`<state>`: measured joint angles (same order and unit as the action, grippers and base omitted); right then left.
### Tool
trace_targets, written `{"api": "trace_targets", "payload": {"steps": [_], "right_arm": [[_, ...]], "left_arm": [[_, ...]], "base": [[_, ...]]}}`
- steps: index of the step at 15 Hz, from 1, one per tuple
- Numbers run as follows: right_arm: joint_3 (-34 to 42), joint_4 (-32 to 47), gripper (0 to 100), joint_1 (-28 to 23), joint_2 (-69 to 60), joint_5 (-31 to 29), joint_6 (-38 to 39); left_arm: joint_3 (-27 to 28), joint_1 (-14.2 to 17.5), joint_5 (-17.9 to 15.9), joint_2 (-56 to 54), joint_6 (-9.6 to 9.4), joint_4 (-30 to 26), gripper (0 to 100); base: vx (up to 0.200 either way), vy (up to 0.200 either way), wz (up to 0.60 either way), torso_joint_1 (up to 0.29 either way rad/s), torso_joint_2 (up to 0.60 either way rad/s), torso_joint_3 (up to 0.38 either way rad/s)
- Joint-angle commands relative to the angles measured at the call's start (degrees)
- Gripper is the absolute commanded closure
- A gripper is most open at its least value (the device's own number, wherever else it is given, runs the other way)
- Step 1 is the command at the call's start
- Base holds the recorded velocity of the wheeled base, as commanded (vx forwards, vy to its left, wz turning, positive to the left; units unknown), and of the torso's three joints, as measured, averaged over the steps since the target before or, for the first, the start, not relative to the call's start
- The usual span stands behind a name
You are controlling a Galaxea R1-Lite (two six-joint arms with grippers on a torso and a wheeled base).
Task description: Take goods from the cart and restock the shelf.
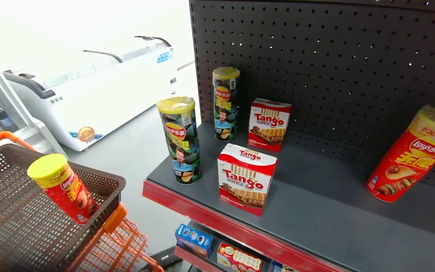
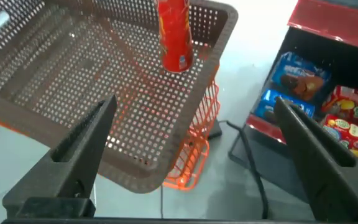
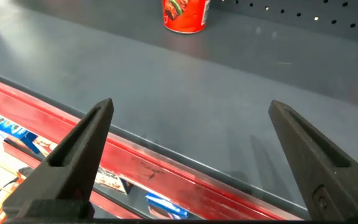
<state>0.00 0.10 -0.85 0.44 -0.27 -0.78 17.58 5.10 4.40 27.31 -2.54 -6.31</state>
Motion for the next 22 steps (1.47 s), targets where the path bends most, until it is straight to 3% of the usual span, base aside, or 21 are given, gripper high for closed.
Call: {"api": "trace_targets", "payload": {"steps": [1, 4, 6, 7, 9, 11, 14, 17, 22], "right_arm": [[0.0, -0.01, 0, -0.03, 0.09, 0.0, -0.01], [0.0, -0.01, 0, 0.06, 0.09, -0.08, -0.01], [0.0, -0.01, 0, 0.06, 0.09, 0.0, -0.01], [0.0, -0.01, 0, 0.06, 0.09, 0.0, -0.01], [0.0, -0.01, 0, 0.06, 0.09, -0.08, -0.01], [0.0, -0.01, 0, 0.06, 0.09, 0.0, -0.01], [0.0, -0.01, 0, 0.06, 0.09, 0.0, -0.01], [0.0, -0.01, 0, 0.06, 0.09, 0.0, -0.01], [0.0, -0.01, 0, 0.06, 0.09, 0.0, -0.01]], "left_arm": [[4.39, 2.81, -2.73, 15.32, 1.04, 0.16, 0], [6.42, 4.75, -3.35, 26.48, 1.22, 6.31, 0], [6.42, 7.03, -6.07, 31.4, 1.22, 12.12, 0], [5.89, 7.91, -7.48, 35.97, 1.31, 18.36, 0], [4.31, 7.82, -7.48, 41.25, 1.22, 26.27, 0], [1.23, 8.09, -7.48, 47.31, 1.13, 37.96, 0], [-3.43, 11.43, -7.48, 54.87, 0.34, 52.81, 0], [-4.92, 14.77, -7.48, 60.76, -2.74, 61.42, 0], [-5.98, 14.06, -9.32, 69.72, -3.18, 73.9, 0]], "base": [[0.0, 0.0, 0.0, 0.0, 0.0, 0.0], [0.0, 0.0, 0.0, 0.0, 0.0, 0.0], [0.0, 0.0, 0.0, 0.0, 0.0, 0.0], [0.0, 0.0, 0.0, 0.0, 0.0, 0.0], [0.0, 0.0, 0.0, 0.0, 0.0, 0.0], [0.0, 0.0, 0.0, 0.0, 0.0, 0.0], [0.0, 0.0, 0.0, 0.0, 0.0, 0.0], [0.0, 0.0, 0.0, 0.0, 0.0, 0.0], [0.0, 0.0, 0.0, 0.0, 0.0, 0.0]]}}
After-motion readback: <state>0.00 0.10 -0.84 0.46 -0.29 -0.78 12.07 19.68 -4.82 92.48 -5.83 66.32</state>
